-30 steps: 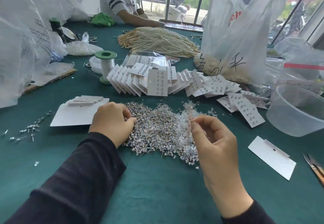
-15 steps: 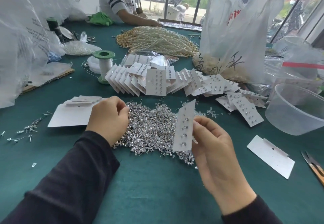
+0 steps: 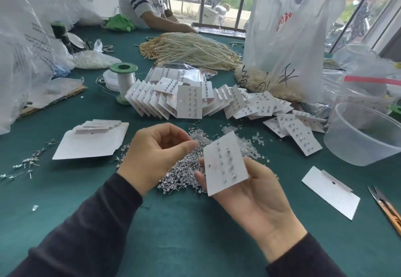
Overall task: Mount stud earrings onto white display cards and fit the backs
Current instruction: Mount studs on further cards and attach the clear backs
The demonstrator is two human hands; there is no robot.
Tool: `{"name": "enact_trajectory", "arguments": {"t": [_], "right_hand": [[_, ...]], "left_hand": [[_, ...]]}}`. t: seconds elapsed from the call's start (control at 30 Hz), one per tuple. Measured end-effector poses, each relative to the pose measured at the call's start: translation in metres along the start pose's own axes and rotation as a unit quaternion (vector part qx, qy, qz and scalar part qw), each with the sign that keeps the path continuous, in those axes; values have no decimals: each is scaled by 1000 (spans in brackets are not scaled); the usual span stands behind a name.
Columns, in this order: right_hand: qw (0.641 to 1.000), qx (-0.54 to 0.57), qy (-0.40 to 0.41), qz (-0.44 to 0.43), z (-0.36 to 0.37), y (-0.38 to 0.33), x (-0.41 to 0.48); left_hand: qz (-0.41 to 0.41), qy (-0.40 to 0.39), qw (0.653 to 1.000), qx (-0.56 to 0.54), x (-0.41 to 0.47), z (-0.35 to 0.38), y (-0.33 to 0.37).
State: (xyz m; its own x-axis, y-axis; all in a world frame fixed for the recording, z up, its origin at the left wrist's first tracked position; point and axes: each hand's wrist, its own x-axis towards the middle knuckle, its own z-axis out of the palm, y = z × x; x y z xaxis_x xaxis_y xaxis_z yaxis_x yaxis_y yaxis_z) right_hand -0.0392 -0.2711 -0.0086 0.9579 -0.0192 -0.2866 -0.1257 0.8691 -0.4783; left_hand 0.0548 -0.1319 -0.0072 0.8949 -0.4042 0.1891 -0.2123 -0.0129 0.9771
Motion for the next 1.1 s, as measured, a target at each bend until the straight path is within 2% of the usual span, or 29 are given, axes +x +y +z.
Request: {"name": "enact_trajectory", "arguments": {"t": [0.1,0.2,0.37,0.53,0.73,0.83,0.93,1.0,1.1], "right_hand": [[1000,-10,-13,13,0,2,0],[998,-49,-35,17,1,3,-2],[993,-107,-56,8,1,6,-3],[990,-119,-72,6,4,7,-4],[989,-133,-63,-3,3,8,-4],[986,-158,-47,-28,2,11,-3],[970,-220,-24,-105,2,15,-3],[941,-289,-8,-173,4,17,-4],[893,-377,20,-243,3,19,-4]], "left_hand": [[-28,-25,995,-96,-1,1,3],[-17,-48,988,-147,-4,3,6],[18,-77,989,-121,-8,8,9],[28,-87,991,-96,-9,9,9],[29,-98,991,-89,-9,8,8],[30,-75,994,-77,-9,10,7],[50,-49,997,-24,-10,9,6],[103,-44,992,66,-11,10,7],[188,-51,963,184,-14,13,8]]}}
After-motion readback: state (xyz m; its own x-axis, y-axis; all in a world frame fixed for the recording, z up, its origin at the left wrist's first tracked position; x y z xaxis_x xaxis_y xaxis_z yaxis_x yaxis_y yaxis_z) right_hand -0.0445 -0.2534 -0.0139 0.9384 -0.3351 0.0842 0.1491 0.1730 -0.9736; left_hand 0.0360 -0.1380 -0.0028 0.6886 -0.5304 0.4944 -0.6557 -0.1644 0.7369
